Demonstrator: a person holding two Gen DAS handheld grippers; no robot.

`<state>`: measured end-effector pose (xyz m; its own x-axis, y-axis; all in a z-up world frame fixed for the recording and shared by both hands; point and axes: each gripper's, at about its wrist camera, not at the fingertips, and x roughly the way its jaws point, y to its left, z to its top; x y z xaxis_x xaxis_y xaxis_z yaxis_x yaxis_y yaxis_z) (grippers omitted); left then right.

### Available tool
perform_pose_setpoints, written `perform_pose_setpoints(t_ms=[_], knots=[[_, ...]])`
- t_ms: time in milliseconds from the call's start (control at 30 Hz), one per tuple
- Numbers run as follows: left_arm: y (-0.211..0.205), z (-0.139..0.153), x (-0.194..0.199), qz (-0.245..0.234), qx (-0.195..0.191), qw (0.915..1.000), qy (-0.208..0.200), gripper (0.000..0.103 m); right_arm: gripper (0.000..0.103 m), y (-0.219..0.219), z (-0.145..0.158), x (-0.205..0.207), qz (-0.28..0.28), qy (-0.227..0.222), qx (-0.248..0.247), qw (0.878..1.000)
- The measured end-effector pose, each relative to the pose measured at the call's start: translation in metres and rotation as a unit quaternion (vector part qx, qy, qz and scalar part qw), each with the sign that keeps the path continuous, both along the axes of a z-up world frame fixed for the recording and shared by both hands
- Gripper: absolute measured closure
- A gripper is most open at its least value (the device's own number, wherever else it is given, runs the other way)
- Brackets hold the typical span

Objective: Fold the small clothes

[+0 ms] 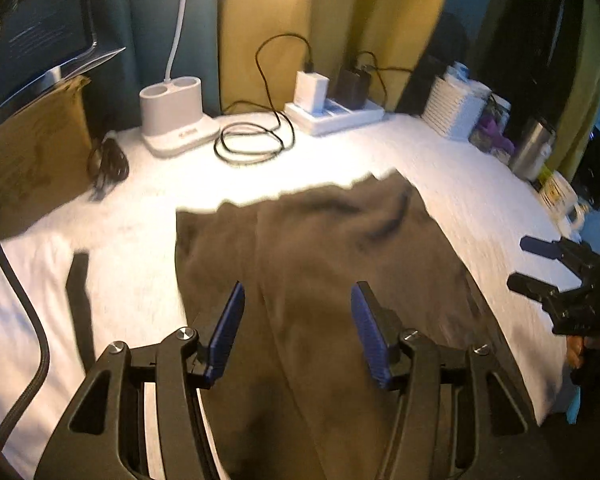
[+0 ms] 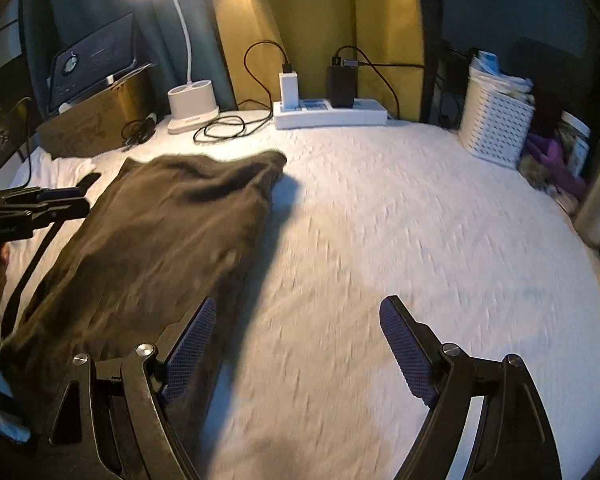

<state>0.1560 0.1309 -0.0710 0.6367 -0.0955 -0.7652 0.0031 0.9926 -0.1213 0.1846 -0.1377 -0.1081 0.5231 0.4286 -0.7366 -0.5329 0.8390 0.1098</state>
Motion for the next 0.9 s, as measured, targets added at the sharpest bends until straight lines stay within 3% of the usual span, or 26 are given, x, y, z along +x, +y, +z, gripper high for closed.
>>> perform_pose_setpoints(t_ms=[233, 467, 533, 600, 700, 900], knots=[[0.01, -0.016, 0.053, -0.003, 0.0, 1.0, 0.009, 0.048, 0.018, 0.025, -0.003, 0.056, 0.008, 0.009, 0.021, 1.0], [0.005, -0.035, 0.08, -0.04, 0.012, 0.9986, 0.033, 0.048, 0.018, 0.047, -0.011, 0.089, 0.015, 0.02, 0.027, 0.999], [0.001, -0.034, 0.081, -0.052, 0.012, 0.9982, 0.029, 0.057, 0.018, 0.053, -0.016, 0.097, 0.018, 0.028, 0.027, 0.999], [-0.002, -0.032, 0.081, -0.054, 0.012, 0.9981, 0.026, 0.079, 0.018, 0.059, -0.021, 0.104, 0.018, 0.036, 0.025, 0.999], [-0.001, -0.027, 0.081, -0.052, 0.009, 0.9985, 0.016, 0.096, 0.018, 0.067, -0.03, 0.114, 0.021, 0.051, 0.025, 0.998], [0.004, -0.004, 0.071, -0.026, 0.006, 0.9993, -0.025, 0.099, 0.018, 0.081, -0.034, 0.124, 0.025, 0.06, 0.037, 0.997]])
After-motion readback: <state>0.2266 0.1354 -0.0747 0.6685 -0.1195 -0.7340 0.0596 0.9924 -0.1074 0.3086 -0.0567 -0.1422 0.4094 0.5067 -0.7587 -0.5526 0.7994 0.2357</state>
